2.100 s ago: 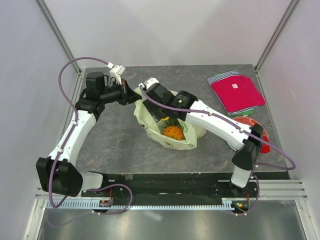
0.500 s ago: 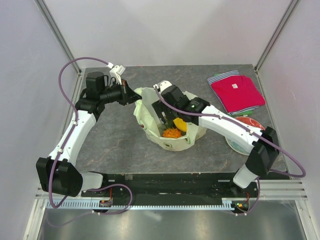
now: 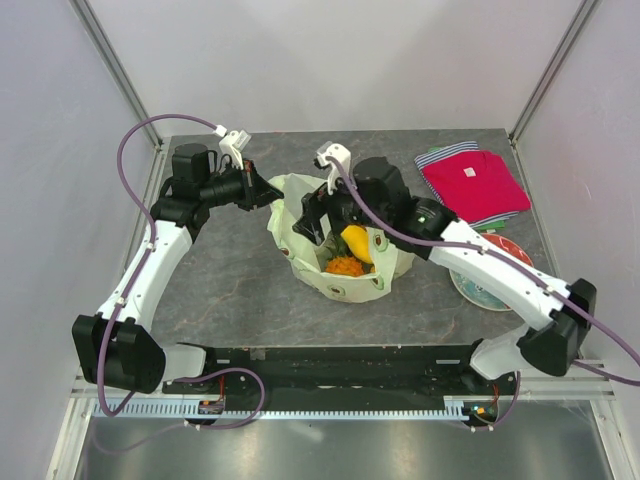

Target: Place the fruits into the plastic bag

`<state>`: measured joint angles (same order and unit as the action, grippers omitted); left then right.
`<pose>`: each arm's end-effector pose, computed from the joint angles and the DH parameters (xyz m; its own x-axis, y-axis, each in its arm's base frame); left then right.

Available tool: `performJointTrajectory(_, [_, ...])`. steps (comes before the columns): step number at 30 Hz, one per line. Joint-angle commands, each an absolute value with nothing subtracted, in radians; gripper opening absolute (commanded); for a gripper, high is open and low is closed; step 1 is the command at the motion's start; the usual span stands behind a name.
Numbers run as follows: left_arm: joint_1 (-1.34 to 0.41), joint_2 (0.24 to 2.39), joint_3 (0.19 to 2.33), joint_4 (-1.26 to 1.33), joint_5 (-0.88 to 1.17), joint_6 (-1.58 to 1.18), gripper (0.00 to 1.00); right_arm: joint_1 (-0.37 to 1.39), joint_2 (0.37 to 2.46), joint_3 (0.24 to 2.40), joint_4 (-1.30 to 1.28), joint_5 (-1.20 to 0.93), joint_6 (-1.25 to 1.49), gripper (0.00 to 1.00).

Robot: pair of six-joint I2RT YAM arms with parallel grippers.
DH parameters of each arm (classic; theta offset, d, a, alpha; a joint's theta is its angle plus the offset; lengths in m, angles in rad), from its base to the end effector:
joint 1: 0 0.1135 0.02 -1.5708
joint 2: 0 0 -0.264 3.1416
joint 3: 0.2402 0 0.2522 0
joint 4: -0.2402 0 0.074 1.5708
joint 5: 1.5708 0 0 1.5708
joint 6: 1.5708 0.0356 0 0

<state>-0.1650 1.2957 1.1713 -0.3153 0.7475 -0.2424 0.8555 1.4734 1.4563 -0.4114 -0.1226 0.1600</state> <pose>0.2815 -0.0714 0.3541 -0.5822 -0.0815 -0.8090 0.6052 0.6210 -0.4981 0.2195 0.2593 0.3866 -0.4000 -0.2193 -0.8899 -0.7683 0.6097 0.1951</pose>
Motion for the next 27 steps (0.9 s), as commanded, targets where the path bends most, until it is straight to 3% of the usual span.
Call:
performJointTrajectory(1, [-0.161,1.289,1.175,-0.296,0.773,-0.241,0.02,0.833,1.353,1.425,-0.224,-0.305,0.161,0.89])
performJointTrajectory(8, [-0.161,1.287,1.173,-0.296,0.772,-0.239,0.02,0.68,1.195,1.333,-0.046,-0.353,0.261,0.9])
performJointTrajectory(18, [-0.161,1.284,1.175,-0.296,0.773,-0.236,0.02,0.381,1.049,1.175,-0.044,-0.278,0.324,0.9])
performJointTrajectory(27, [-0.161,1.284,1.172,-0.295,0.765,-0.236,0.02,0.106,0.928,1.022,-0.233,0.11,0.452,0.91])
